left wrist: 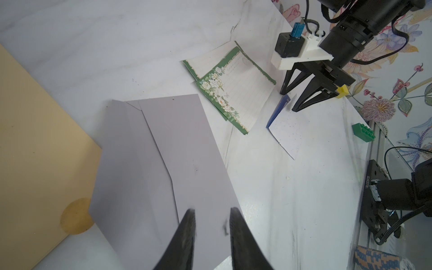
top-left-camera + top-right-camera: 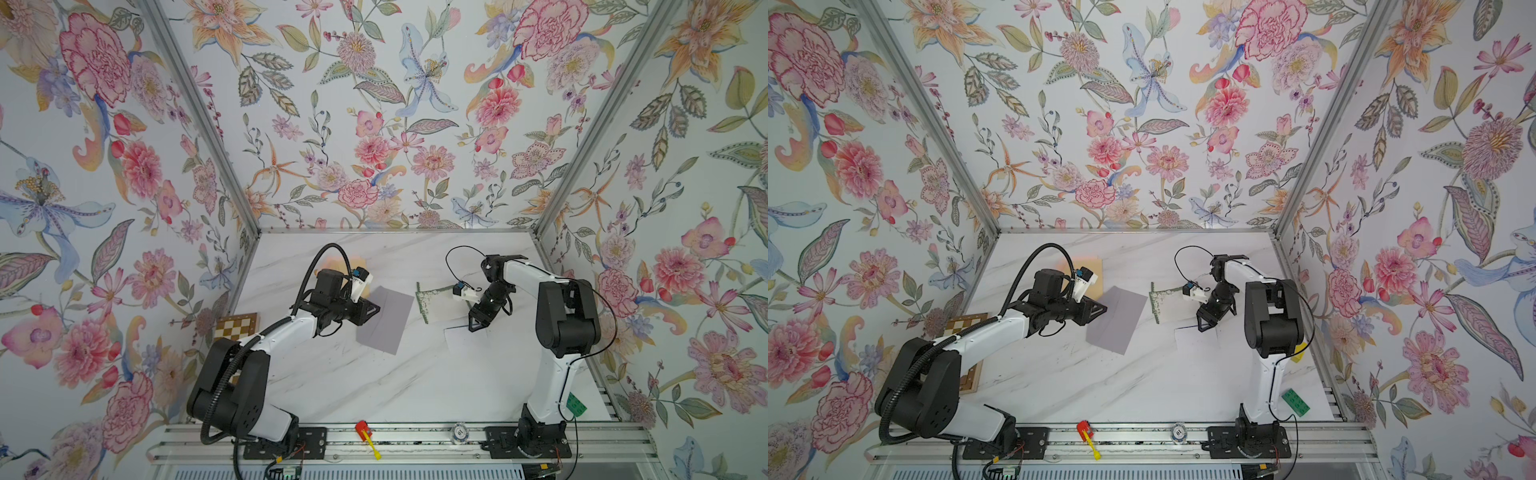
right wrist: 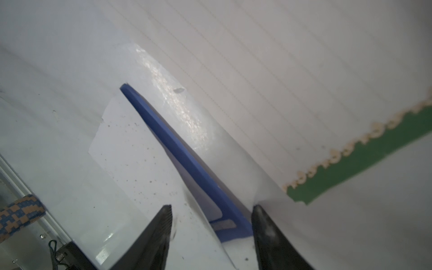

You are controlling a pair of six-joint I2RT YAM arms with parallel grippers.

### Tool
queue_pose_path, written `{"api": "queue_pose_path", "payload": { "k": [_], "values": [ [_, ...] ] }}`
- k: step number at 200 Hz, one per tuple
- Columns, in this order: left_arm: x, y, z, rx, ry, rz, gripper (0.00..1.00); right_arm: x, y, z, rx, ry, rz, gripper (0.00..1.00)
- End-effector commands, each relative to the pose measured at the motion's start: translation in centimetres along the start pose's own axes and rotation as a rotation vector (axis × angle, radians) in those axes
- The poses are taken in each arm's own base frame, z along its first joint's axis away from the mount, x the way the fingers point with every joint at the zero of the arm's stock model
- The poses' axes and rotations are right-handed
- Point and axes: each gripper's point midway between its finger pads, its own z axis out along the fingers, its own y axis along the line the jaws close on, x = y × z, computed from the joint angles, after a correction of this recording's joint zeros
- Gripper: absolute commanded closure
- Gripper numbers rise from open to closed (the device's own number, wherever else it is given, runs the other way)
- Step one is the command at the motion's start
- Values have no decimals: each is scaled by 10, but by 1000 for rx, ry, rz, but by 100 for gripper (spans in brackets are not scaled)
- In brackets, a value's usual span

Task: Fold the letter paper in half and place it into the envelope
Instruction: Place the envelope at the center of the board, then pick up the letter paper from the center of the board.

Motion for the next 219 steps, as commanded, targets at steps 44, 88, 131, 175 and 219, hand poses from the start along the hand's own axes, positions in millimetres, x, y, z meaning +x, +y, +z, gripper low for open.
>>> {"api": "queue_pose_path", "payload": {
  "k": [44, 88, 131, 175, 219],
  "values": [
    [10, 0, 5, 9, 24, -9, 71, 10, 19, 4, -44, 29, 37, 55],
    [11, 0, 6, 10, 28, -8, 71, 6, 32, -7, -29, -1, 20, 62],
    [14, 0, 7, 10, 33, -15, 71, 8, 47, -3, -36, 24, 25, 61],
    [9, -45, 10, 124, 25, 33, 71, 13, 43, 0, -5, 65, 53, 56],
    [-2, -130, 42, 368, -36, 71, 70, 16, 34, -4, 33, 70, 43, 50]
  ]
}}
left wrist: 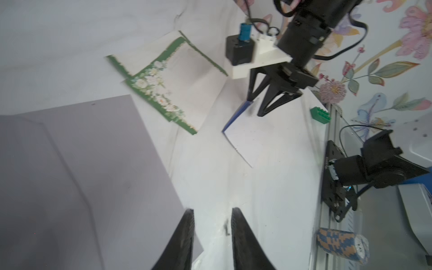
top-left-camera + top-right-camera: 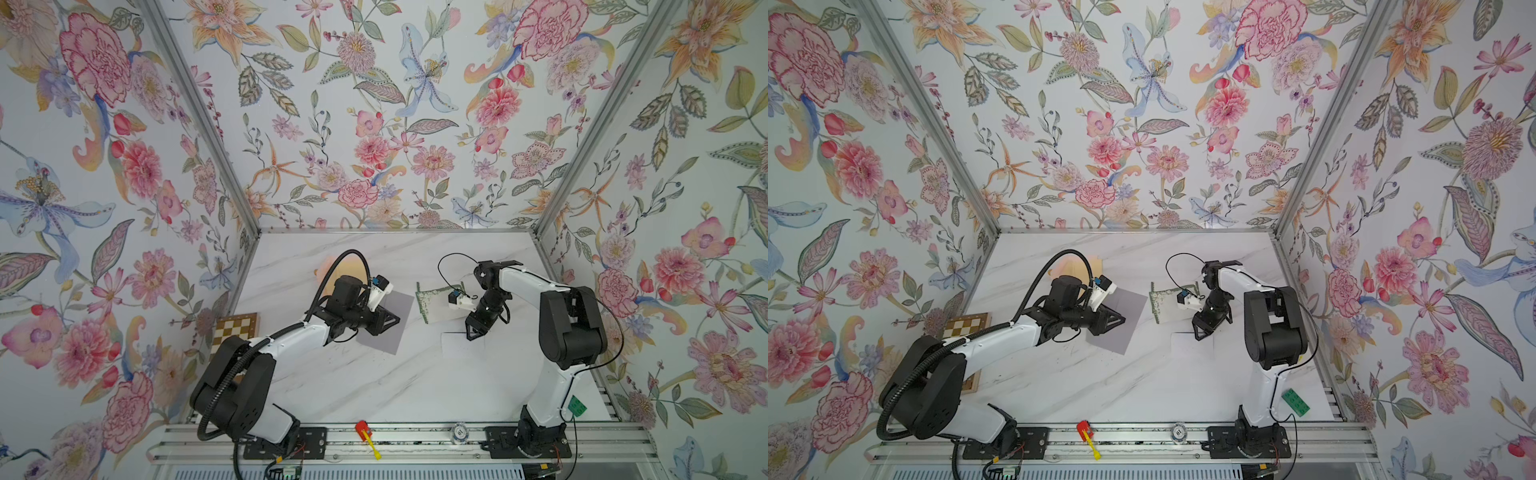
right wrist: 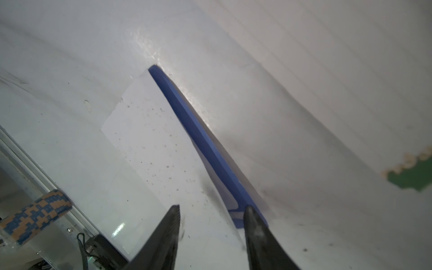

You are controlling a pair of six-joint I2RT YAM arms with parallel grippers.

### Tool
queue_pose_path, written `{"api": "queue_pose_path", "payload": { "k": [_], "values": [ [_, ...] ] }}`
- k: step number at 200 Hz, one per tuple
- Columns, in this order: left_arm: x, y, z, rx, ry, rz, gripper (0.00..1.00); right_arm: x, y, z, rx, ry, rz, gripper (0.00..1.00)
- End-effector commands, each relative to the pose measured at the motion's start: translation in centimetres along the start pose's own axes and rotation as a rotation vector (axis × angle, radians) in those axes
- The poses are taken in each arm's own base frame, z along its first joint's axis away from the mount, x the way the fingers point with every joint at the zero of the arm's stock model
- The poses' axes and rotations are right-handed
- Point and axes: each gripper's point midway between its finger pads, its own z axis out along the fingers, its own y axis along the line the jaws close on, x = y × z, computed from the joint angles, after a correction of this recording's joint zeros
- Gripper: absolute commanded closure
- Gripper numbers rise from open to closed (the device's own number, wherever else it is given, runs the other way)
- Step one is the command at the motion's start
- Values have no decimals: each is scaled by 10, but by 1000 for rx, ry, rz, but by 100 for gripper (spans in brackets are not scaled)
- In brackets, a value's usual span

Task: Fold the letter paper in half and place it into the envelope
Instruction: Pick up the letter paper from the center of the board.

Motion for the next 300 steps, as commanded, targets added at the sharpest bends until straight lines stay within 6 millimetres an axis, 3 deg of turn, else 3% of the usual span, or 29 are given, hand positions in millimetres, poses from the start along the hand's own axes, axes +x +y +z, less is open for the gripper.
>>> {"api": "queue_pose_path", "payload": {
  "k": [1, 9, 44, 94, 124, 224, 300],
  "values": [
    [-15, -42, 23, 146, -57, 15, 70, 6, -3, -5, 23, 16, 9, 49],
    [-4, -43, 42, 154, -21, 1, 70, 6, -5, -6, 27, 15, 11, 48],
    [9, -62, 84, 220, 21, -18, 70, 7, -11, -6, 31, 6, 9, 46],
    [13, -78, 122, 297, 9, -47, 70, 10, -12, -6, 9, -20, 32, 46],
    [29, -81, 145, 323, 54, -80, 70, 10, -8, -4, -10, -27, 34, 46],
    [86, -36, 173, 152, 253, -109, 71, 15, 7, 7, -62, -14, 36, 48],
    [109, -10, 170, 43, 318, -95, 71, 12, 12, 6, -65, -27, 31, 48]
  ]
}}
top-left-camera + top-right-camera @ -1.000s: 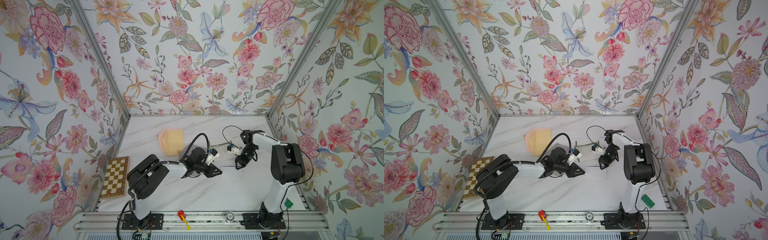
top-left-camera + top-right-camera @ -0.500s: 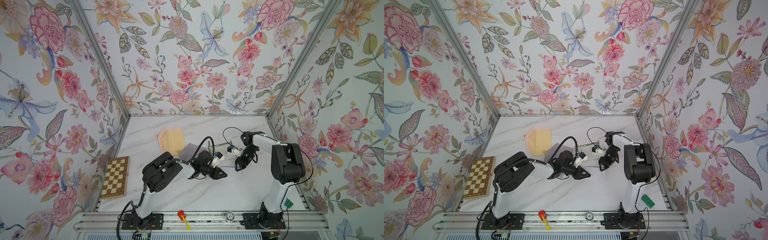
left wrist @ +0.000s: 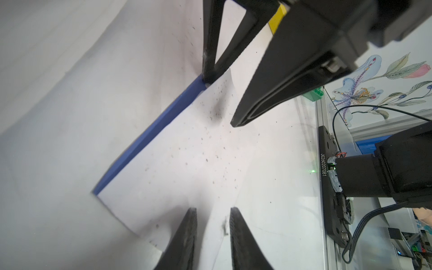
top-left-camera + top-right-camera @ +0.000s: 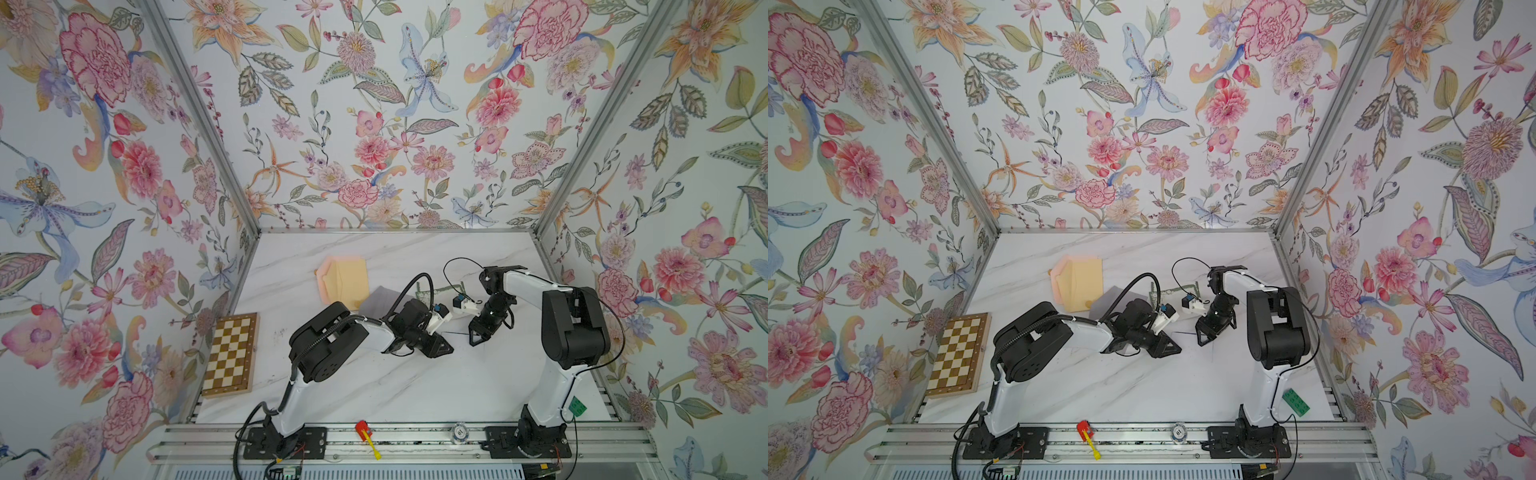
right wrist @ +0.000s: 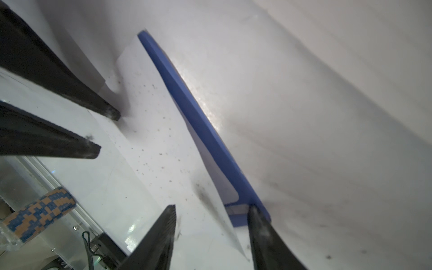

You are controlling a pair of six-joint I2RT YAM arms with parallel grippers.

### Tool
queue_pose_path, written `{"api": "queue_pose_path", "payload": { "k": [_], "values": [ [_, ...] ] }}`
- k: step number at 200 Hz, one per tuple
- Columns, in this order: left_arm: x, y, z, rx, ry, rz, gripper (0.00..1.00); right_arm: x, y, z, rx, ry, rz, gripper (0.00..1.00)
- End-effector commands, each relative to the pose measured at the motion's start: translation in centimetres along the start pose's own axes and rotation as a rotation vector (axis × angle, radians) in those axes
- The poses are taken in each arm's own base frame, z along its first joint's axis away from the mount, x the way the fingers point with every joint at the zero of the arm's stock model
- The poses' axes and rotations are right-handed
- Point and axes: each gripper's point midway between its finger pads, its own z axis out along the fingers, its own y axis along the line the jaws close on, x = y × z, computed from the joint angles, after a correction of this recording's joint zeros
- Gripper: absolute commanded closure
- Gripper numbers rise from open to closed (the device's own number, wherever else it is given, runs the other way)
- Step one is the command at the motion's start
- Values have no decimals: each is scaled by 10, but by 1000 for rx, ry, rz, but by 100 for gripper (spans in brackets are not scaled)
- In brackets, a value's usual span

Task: Fold the letter paper in half and place it into the envelope
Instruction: Pick up the letter paper from the center of the board.

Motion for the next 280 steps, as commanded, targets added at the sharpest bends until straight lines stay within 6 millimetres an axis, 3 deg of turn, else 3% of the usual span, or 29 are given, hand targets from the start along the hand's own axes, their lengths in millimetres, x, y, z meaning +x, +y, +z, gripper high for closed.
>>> {"api": "queue_pose_path", "payload": {
  "k": [1, 56, 133, 185, 231, 280],
  "values": [
    [41, 35, 2, -132, 112, -68, 71, -2, 10, -4, -16, -20, -10, 48],
    [37, 36, 0, -133, 98, -65, 72, 0, 21, 1, -53, -25, -1, 58],
    [34, 34, -6, -138, 81, -58, 72, -5, 19, -4, -46, -43, 12, 72],
    [22, 34, -14, -186, 39, -48, 71, -15, 27, -12, -93, -114, 33, 100],
    [-13, 25, -37, -256, -75, -3, 69, -23, 32, -28, -85, -196, 25, 100],
    [-26, 16, -52, -270, -116, 16, 68, -28, 33, -29, -104, -231, 37, 100]
  ]
}}
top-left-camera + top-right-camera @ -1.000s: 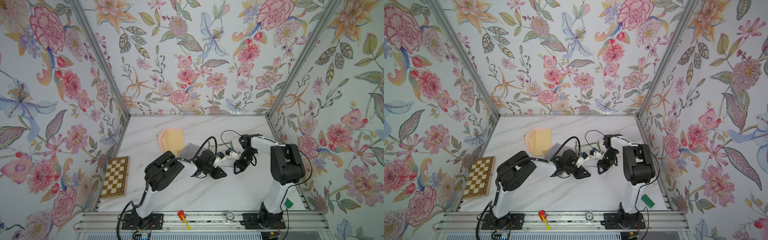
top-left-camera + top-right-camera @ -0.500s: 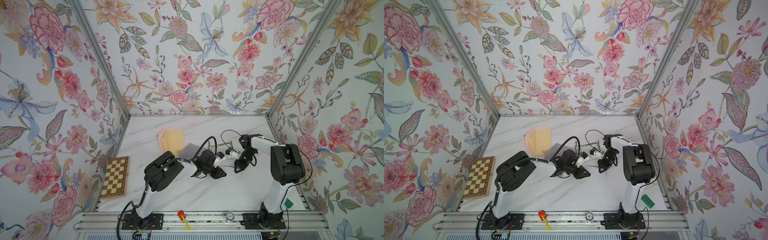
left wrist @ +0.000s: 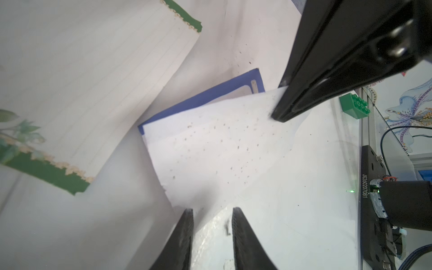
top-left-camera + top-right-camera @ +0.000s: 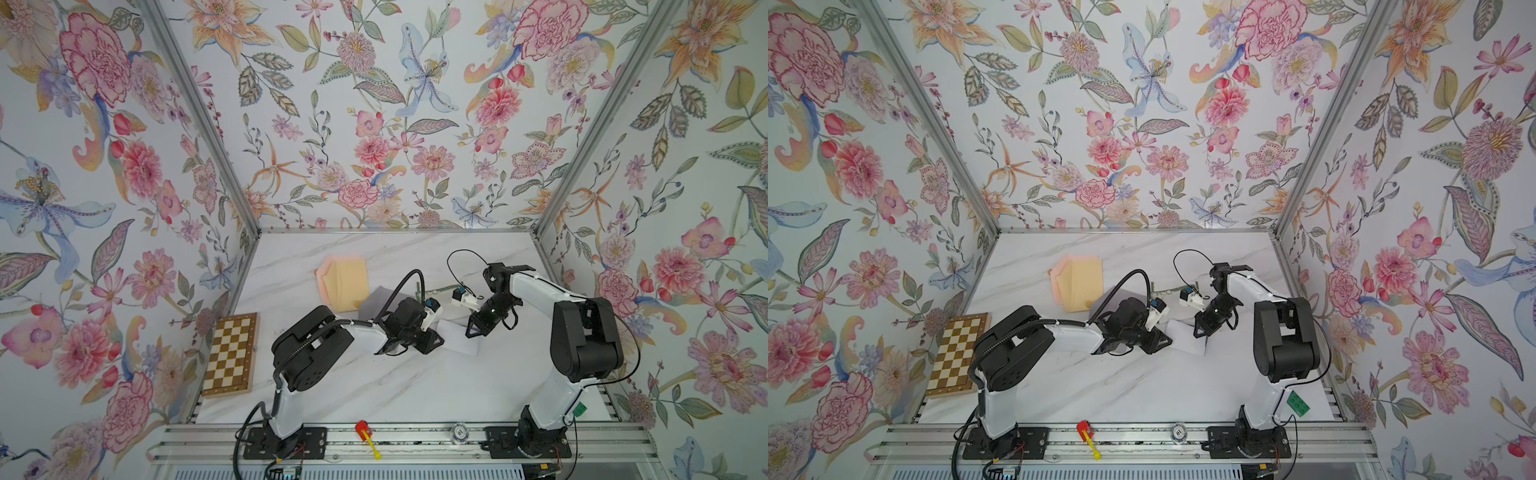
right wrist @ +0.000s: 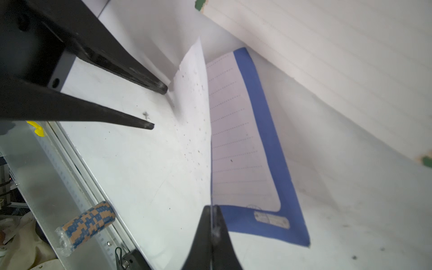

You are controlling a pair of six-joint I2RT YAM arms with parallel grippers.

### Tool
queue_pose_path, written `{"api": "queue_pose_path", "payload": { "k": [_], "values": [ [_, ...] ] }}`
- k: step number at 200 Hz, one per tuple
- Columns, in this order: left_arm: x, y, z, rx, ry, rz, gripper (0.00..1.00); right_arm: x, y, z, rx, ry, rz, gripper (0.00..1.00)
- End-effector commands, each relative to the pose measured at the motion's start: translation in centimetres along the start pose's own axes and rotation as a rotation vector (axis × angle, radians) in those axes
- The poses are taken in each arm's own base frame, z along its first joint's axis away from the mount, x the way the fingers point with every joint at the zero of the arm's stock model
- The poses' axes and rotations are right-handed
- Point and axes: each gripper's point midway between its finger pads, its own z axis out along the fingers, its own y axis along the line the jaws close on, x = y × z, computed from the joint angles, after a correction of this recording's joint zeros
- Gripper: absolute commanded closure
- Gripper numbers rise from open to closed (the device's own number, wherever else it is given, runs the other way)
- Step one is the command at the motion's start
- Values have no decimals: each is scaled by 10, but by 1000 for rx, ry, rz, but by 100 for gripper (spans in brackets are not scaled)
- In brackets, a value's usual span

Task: Fold the letter paper in half and place it into the envelope
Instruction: Pick up the letter paper from the center of the board.

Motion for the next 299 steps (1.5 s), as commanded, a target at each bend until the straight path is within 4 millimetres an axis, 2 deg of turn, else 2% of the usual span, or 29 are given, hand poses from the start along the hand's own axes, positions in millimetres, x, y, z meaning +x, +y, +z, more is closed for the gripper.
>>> {"api": "queue_pose_path", "payload": {
  "k": [1, 22, 53, 71, 88, 107, 133, 190, 274, 299],
  "values": [
    [-11, 3, -15, -43, -35, 7, 68, -7, 4, -3, -25, -45, 17, 100],
    [-21, 1, -31, -55, -100, 2, 67, -16, 7, -7, -58, -108, 31, 100],
    [-31, 9, -62, -42, -220, -62, 64, -34, 13, -28, -71, -236, 26, 100],
    [-28, 18, -72, -9, -267, -126, 64, -44, 20, -43, -89, -307, 19, 100],
    [-29, 17, -76, 74, -317, -187, 63, -52, 26, -54, -102, -364, 7, 100],
    [-33, 12, -72, 145, -347, -225, 63, -57, 34, -61, -127, -407, -2, 100],
    [-35, 6, -58, 170, -324, -223, 64, -57, 42, -58, -167, -422, 7, 100],
    [-42, -5, -59, 290, -382, -283, 63, -54, 51, -49, -194, -456, 18, 100],
    [-19, 19, -51, 229, -363, -376, 60, -57, 61, -35, -205, -451, 23, 100],
    [-19, 23, -52, 232, -385, -397, 59, -57, 64, -32, -216, -442, 25, 100]
  ]
}}
